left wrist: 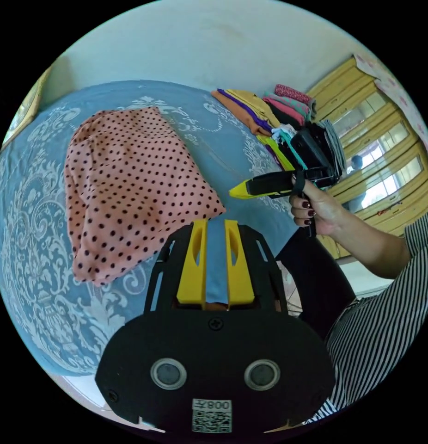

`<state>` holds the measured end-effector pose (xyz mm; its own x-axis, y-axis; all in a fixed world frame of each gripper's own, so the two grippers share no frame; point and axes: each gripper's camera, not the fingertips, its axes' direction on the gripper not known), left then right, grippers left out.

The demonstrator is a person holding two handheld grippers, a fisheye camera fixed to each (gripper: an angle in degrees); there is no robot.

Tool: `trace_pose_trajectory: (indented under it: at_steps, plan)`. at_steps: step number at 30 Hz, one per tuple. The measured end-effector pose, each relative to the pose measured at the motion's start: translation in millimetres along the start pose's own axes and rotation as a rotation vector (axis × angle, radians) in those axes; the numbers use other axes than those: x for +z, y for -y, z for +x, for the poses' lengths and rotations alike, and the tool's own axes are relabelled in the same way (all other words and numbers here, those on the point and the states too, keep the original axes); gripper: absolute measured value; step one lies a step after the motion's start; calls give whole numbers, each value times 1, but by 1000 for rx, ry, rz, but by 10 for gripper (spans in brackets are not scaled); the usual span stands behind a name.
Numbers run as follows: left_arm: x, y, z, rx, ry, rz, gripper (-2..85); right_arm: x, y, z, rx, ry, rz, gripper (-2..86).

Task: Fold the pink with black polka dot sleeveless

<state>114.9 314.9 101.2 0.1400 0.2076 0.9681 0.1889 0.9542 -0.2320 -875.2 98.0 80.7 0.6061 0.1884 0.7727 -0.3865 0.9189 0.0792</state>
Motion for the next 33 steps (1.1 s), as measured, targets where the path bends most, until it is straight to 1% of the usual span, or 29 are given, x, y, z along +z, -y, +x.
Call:
trace_pose_trajectory:
  at_steps: [2,6,11,15,18,20,21,23,24,26,27,29,33]
  plan:
    - [18,6,8,54,42,-49,70,2,-3,16,26,38,-14,56]
    - [39,5,7,38,119,-109,61,14,-5,45,60,112,-47,77]
    - [51,-13,-6,-1,54,-85,56,31,-7,68,75,163,-86,77]
    - [52,-37,-22,-86,-9,-44,51,38,-10,81,85,150,-102,47]
    - [49,-66,-44,-210,-121,22,46,36,-13,85,78,170,-103,29]
    - [48,-96,-67,-350,-245,99,40,31,-14,82,57,189,-96,24]
    - [47,-104,-73,-388,-277,122,38,27,-14,79,44,212,-87,22]
    - [49,-138,-98,-572,-386,216,30,21,-14,74,29,243,-71,19]
    - [49,-147,-104,-614,-410,242,31,17,-13,72,21,265,-59,18]
    - [53,-182,-124,-771,-494,355,41,12,-12,68,10,292,-47,16]
    - [55,-189,-129,-805,-521,381,45,10,-10,65,-3,300,-41,15]
    - [68,-216,-145,-903,-639,435,73,8,-7,60,-26,293,-44,14]
    - [82,-245,-159,-979,-737,544,90,9,-1,57,-45,298,-48,14]
